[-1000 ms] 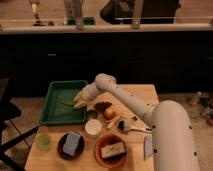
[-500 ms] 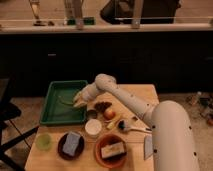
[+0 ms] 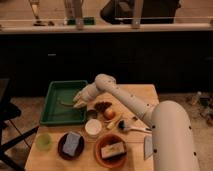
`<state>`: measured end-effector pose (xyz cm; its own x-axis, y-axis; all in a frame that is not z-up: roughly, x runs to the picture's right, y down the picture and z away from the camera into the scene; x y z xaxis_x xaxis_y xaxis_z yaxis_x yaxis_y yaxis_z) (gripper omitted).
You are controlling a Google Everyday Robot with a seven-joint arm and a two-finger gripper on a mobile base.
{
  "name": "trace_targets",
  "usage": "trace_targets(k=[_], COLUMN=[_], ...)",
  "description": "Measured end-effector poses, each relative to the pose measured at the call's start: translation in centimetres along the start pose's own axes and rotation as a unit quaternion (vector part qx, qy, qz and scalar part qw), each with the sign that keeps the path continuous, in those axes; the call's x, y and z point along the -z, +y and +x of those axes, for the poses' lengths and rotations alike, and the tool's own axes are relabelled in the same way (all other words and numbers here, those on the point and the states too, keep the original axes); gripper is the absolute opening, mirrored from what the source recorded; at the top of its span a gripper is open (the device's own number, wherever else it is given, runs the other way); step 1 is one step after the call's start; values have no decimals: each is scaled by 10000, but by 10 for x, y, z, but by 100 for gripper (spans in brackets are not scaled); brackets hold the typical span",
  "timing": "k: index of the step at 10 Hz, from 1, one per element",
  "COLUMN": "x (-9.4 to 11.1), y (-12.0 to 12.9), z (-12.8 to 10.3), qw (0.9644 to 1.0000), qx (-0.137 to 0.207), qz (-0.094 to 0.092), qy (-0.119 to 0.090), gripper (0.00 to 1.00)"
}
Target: Place pepper in tray
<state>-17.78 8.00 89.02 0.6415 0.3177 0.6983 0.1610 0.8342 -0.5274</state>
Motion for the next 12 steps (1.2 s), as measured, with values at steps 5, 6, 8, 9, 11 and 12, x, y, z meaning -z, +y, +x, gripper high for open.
trace_targets(k=[5, 6, 8, 9, 11, 12], x=[1, 1, 2, 3, 4, 4], y=[2, 2, 3, 3, 3, 3], z=[1, 0, 0, 0, 1, 1], qw=[10000, 10000, 10000, 10000, 10000, 10000], qx=[0, 5, 10, 11, 14, 12], qz=[-20, -27, -34, -35, -42, -44], qy=[-19, -24, -33, -35, -43, -45], gripper=[54, 54, 59, 66, 69, 71])
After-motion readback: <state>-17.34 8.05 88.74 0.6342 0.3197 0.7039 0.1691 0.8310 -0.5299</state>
